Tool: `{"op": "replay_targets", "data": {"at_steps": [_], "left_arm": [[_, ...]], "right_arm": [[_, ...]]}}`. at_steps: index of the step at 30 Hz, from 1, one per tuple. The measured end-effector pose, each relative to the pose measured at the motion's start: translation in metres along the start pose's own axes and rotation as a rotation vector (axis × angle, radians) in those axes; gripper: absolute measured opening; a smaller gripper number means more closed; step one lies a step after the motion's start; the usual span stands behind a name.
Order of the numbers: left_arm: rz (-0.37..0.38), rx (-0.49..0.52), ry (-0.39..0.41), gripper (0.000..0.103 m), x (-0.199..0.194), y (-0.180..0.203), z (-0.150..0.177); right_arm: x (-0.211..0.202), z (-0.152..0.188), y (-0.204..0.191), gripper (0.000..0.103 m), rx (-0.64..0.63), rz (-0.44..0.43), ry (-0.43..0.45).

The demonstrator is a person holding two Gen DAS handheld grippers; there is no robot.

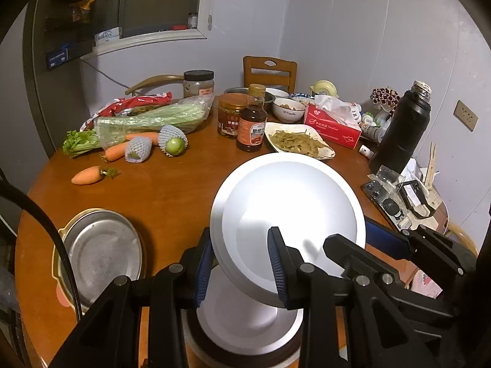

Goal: Organize plates and bowls
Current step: 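Carry the red noodle bowl and lower it into the steel bowl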

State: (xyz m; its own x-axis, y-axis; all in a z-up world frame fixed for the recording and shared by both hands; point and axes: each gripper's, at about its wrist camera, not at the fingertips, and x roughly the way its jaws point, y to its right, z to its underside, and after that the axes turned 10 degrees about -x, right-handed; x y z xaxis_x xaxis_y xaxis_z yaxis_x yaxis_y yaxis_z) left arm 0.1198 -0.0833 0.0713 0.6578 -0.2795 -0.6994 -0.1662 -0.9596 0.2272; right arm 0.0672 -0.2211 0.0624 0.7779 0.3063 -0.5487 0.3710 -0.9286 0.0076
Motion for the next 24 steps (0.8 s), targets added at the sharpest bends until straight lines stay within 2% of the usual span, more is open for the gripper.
{"op": "replay_targets", "data": {"at_steps": [14, 24], "left_arm": [[-0.023, -0.018, 0.013, 0.034, -0.023, -0.013, 0.019], [-0.034, -0.037, -0.023, 0.034, -0.013, -0.024, 0.034]], "right_arm": [[-0.016, 0.008, -0.027, 0.032, -0.027, -0.021, 0.012], [-0.007, 0.019, -0.035, 0.032, -0.038, -0.038, -0.022]]}}
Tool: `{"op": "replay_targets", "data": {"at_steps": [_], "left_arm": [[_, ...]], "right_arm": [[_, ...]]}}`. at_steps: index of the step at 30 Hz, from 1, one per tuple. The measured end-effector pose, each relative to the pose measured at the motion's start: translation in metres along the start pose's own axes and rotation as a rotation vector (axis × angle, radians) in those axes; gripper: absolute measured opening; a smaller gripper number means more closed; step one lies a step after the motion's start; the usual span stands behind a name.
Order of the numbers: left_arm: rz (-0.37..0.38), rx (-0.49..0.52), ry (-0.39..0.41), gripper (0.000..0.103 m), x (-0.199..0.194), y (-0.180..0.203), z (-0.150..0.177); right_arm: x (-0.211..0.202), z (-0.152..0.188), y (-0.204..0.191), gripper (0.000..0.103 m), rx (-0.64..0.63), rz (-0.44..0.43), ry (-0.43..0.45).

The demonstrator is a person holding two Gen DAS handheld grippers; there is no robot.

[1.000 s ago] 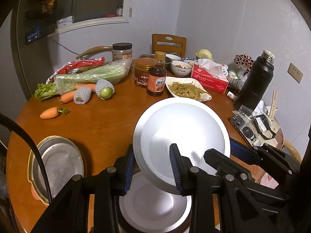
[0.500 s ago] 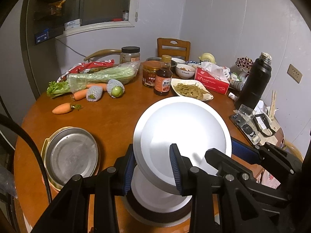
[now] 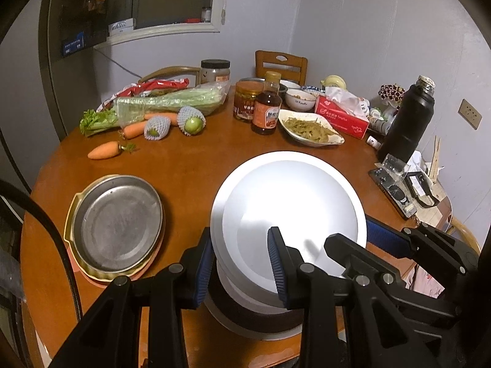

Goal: Organize plates and bowls
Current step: 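Carry the red noodle bowl and lower it into the steel bowl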

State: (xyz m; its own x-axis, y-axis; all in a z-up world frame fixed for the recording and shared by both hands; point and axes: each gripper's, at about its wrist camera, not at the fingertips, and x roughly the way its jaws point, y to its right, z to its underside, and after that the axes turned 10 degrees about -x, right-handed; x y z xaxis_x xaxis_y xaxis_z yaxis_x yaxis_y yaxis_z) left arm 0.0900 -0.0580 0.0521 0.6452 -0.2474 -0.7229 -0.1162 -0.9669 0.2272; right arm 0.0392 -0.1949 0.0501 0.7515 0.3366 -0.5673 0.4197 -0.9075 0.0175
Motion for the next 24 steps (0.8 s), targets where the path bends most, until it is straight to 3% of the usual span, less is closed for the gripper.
{"op": "replay_targets", "data": {"at_steps": [24], "left_arm": [[-0.033, 0.003, -0.079, 0.034, 0.035, -0.005, 0.019]], "right_arm": [[0.026, 0.025, 0.002, 0.032, 0.008, -0.026, -0.084]]}}
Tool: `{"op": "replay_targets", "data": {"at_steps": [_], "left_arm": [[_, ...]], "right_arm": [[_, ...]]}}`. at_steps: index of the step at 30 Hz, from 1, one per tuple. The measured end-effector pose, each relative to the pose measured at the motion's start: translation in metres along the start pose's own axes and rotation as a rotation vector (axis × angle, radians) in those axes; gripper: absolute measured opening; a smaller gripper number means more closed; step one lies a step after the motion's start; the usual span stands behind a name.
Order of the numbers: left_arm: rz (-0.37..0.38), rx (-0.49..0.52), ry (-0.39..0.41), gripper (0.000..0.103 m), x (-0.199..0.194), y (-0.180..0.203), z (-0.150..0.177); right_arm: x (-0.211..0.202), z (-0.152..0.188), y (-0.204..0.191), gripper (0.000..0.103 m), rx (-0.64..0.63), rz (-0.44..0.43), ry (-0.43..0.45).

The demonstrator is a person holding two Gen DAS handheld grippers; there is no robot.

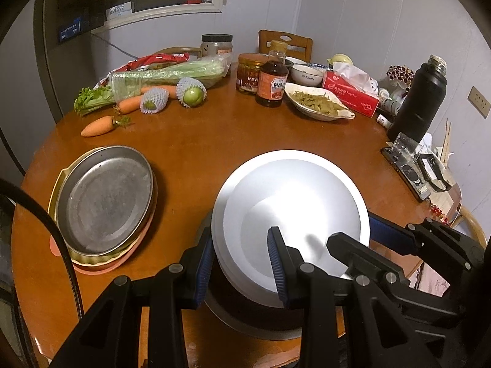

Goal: Organize plates and bowls
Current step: 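Carry the red noodle bowl and lower it into the steel bowl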

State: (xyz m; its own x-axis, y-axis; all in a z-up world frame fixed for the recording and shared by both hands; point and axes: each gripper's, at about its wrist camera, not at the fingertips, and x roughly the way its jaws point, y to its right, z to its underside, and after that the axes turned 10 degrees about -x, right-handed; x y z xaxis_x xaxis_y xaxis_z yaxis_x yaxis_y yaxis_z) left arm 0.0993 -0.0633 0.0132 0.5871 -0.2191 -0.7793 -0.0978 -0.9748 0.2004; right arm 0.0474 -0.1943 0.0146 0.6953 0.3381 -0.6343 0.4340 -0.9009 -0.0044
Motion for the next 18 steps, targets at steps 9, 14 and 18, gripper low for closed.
{"op": "replay_targets", "data": {"at_steps": [9, 14, 18], "left_arm": [[-0.011, -0.001, -0.018, 0.034, 0.009, -0.001, 0.001], [-0.020, -0.001, -0.022, 0.034, 0.013, -0.001, 0.002], [-0.024, 0.002, -0.021, 0.034, 0.015, -0.001, 0.003]], "right_arm": [[0.007, 0.004, 0.000, 0.032, 0.002, -0.003, -0.019], [0.011, 0.006, 0.000, 0.032, 0.002, -0.001, -0.028], [0.014, 0.007, 0.002, 0.032, 0.007, -0.003, -0.034]]}}
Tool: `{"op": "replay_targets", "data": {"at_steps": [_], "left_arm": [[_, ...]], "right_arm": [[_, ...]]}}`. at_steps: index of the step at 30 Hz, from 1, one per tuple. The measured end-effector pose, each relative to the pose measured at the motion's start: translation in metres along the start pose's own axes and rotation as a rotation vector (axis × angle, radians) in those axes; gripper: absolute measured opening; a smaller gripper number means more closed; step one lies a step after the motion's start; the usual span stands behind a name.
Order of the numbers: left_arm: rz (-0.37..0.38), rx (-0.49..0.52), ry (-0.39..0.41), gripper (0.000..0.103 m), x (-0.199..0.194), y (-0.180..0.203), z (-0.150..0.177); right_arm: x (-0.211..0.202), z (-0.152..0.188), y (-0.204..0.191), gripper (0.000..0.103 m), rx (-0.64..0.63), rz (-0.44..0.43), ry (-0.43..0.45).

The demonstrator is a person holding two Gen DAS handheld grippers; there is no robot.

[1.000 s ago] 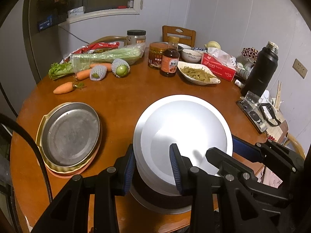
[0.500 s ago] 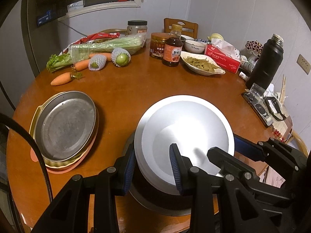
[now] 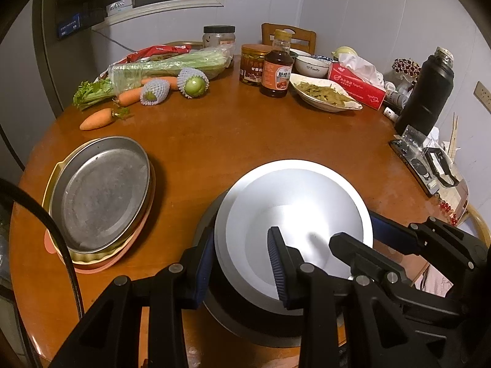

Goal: Organize plates and bowls
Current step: 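Carry the red noodle bowl and lower it into the steel bowl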

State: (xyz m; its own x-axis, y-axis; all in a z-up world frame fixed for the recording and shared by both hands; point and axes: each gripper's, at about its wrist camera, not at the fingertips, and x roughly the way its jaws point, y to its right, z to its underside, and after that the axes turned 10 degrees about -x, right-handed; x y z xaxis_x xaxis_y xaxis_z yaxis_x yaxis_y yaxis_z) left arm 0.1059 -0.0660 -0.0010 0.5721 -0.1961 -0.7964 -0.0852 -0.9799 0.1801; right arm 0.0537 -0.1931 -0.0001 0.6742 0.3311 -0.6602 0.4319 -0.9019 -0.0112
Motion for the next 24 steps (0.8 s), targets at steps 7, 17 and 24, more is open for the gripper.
{"op": "replay_targets", "data": {"at_steps": [7, 17, 24], "left_arm": [[-0.007, -0.001, -0.007, 0.034, 0.005, 0.000, 0.001], [-0.015, 0.002, -0.012, 0.034, 0.009, -0.001, 0.002], [-0.013, 0.005, -0.012, 0.034, 0.010, 0.000, 0.003]], "right_arm": [[0.005, 0.003, 0.001, 0.032, 0.005, -0.002, -0.010], [0.009, 0.004, -0.001, 0.032, -0.010, 0.027, -0.015], [0.011, 0.004, -0.002, 0.032, -0.012, 0.037, -0.022]]}}
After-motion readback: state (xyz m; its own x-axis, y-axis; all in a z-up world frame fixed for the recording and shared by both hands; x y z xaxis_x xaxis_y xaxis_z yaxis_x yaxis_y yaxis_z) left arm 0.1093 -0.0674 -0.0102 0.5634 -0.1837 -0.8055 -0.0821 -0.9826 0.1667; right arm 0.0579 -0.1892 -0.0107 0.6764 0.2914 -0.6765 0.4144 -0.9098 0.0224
